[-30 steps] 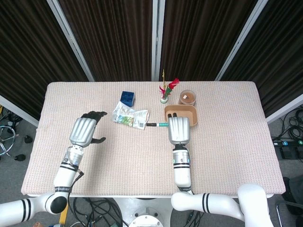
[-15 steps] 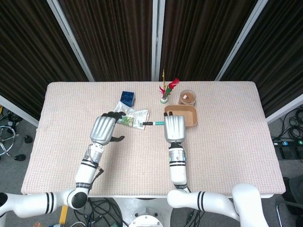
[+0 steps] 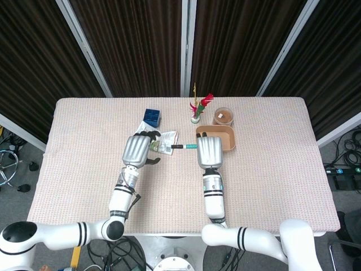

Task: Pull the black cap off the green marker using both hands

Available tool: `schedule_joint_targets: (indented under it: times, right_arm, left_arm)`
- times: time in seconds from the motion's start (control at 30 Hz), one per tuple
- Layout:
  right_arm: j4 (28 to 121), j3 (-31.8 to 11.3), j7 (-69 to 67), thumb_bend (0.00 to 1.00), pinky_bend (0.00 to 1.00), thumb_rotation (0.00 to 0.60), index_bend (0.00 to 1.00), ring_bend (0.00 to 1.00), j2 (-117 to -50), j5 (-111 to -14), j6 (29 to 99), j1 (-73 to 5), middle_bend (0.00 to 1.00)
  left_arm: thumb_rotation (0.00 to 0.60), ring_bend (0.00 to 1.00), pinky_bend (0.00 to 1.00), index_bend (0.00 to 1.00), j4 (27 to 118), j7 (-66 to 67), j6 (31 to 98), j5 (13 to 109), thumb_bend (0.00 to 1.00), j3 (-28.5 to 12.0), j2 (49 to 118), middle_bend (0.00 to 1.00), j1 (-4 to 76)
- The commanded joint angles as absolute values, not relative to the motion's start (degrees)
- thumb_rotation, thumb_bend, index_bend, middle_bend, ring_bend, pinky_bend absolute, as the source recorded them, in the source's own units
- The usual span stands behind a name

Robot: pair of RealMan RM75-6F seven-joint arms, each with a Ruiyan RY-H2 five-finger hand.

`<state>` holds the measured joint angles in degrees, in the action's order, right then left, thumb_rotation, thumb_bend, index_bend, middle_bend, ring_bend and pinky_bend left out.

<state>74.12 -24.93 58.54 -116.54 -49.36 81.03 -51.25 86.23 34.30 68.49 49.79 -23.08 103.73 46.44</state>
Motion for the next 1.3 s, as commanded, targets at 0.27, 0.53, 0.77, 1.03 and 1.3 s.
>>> schedule_joint_targets:
  times: [0.27,0.53,0.77,1.03,1.3]
  right_arm:
    - [71.52,-26.04,58.48,0.33,0.95,0.6,0.64,0.87,-118.94,-48.88,79.64,-53.21,0.58]
    - [69.35,-26.52,58.3,0.33,0.95,0.6,0.64,0.87,-120.27,-48.72,78.99,-54.08,0.57]
    - [68.19,-27.13,58.14,0.33,0.95,0.6,0.65,0.87,-120.87,-48.61,78.45,-54.75,0.57]
    - [68.27,-27.38,58.29,0.33,0.95,0.6,0.65,0.87,-121.28,-48.52,78.1,-55.22,0.57]
    - [67.3,-27.55,57.94,0.33,0.95,0.6,0.65,0.87,-121.66,-48.41,77.53,-55.53,0.57]
  left_arm:
    - [0.6,0.38,0.44,0.37,84.64,35.43,69.4,48.08,0.14,-24.01,104.94,0.44,48.38]
    - [0.6,0.43,0.5,0.43,84.26,42.1,69.76,44.03,0.14,-23.6,106.13,0.49,50.91]
    - [0.6,0.44,0.5,0.44,83.42,46.23,70.88,42.0,0.14,-23.93,107.31,0.5,53.3]
    - [0.6,0.45,0.51,0.45,84.08,51.34,71.71,36.75,0.2,-25.06,107.52,0.51,55.41]
    - [0.6,0.47,0.54,0.47,83.29,52.45,72.26,34.68,0.24,-25.03,107.81,0.53,56.44]
